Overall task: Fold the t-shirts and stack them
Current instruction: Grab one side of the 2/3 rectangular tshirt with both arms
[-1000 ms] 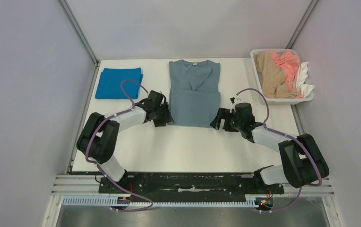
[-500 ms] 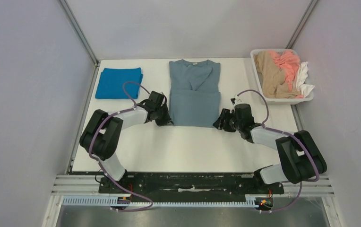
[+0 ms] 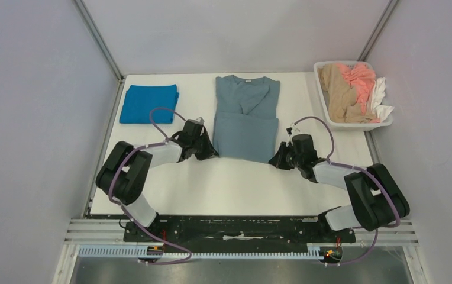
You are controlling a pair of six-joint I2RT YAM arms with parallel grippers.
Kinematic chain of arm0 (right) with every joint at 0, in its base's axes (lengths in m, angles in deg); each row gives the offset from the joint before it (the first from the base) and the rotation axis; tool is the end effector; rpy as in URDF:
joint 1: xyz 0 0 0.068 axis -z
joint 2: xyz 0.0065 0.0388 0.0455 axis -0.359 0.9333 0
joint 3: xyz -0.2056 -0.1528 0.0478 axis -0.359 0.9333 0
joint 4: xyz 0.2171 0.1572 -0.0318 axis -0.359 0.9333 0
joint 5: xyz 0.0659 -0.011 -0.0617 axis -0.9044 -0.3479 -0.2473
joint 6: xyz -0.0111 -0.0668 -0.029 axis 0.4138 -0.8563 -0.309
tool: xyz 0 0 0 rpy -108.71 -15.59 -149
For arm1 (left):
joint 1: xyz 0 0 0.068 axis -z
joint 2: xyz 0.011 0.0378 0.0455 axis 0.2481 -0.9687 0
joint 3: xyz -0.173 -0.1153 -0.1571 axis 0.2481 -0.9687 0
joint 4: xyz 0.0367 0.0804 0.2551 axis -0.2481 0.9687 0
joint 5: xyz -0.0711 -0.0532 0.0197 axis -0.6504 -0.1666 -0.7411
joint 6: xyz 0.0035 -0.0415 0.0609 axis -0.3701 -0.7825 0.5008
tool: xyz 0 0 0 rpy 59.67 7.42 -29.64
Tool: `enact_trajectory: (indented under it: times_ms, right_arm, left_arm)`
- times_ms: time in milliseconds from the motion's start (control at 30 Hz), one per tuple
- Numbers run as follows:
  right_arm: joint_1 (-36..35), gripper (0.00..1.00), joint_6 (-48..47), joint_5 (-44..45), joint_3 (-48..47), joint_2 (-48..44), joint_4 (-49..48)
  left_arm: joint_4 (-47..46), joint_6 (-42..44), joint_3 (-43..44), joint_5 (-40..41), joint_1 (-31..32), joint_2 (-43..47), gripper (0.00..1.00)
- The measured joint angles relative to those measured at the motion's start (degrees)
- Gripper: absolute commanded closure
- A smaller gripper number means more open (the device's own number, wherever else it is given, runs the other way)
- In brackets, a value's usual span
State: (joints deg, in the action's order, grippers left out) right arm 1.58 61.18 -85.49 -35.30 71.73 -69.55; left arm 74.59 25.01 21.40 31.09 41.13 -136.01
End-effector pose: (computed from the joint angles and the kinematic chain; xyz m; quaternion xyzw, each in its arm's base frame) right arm 0.2554 0.1060 0.0930 0.0319 0.9094 0.2681 0.3164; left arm 0.3029 -0.1655 0.1009 -0.0978 0.9350 -0.2593 0.2211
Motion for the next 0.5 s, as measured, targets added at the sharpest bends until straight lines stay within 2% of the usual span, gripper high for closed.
enact_trajectory:
  times_ms: [233,367,500]
  right_arm:
    - [-2.7,1.00,-1.1,0.0,8.7,-12.5,4.0]
    - [-5.5,1.00,-1.2,0.0,13.3,-22.4,9.3]
    - [-8.9,1.00,-0.2,0.1,16.7,-32.7,16.2]
  left_arm:
    - [-4.9,-4.3,-14.7,1.0,3.4,12.1,0.98]
    - [-3.2,-8.2,-21.2,4.7,11.1,20.5,0.98]
    - [2.4,-13.4,-24.9,9.4,20.1,28.2,0.98]
